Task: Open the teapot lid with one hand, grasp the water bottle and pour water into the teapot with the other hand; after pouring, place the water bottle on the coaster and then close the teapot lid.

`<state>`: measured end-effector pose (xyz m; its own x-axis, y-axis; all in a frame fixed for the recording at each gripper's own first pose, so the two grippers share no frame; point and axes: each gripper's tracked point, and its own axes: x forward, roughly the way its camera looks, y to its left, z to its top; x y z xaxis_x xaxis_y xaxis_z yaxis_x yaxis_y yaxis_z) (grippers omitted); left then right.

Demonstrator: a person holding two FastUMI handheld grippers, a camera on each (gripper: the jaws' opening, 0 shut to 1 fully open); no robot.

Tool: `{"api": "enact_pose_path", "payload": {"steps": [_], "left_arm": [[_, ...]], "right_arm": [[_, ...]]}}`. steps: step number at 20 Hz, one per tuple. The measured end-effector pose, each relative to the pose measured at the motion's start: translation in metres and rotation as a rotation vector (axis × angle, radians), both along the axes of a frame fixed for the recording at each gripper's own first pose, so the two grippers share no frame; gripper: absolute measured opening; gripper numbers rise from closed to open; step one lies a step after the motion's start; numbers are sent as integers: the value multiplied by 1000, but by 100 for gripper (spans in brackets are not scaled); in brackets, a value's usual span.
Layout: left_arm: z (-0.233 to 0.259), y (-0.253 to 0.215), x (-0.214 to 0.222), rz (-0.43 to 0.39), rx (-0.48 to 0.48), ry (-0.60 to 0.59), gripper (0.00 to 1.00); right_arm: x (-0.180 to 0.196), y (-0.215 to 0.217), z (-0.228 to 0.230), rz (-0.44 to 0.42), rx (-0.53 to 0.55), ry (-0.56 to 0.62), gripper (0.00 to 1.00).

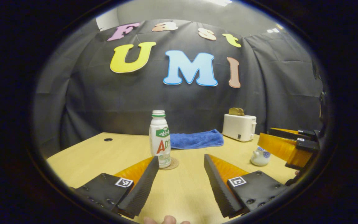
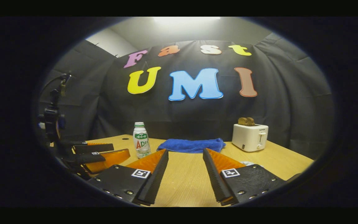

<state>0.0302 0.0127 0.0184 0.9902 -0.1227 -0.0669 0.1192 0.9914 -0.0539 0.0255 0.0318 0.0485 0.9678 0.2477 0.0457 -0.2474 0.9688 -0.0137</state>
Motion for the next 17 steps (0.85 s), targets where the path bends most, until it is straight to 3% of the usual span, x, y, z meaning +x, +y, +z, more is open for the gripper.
{"api": "enact_pose_path", "payload": {"steps": [1,3,5,6,10,12,14,17], "left_arm": [[-2,-3,-11,18,11,-8,99],[-5,-12,-30,40,9,-17,99],[-10,-23,-45,43,-17,-27,95],[-14,-32,-49,38,-17,-35,100],[-7,-44,-58,58,32,-100,100],[-11,-52,-59,48,31,-94,99],[-12,-41,-53,97,35,-84,100],[-13,-37,-53,140,39,-70,96]], "right_arm": [[-9,-2,-5,-23,-2,11,76],[-22,-13,-13,-77,10,28,80],[-33,-20,-21,-110,26,34,79],[-36,-25,-27,-123,25,42,79],[-39,-36,-58,-153,24,117,80],[-40,-36,-47,-162,32,53,81],[-31,-42,-48,-201,4,53,80],[-29,-38,-50,-184,6,55,81]]}}
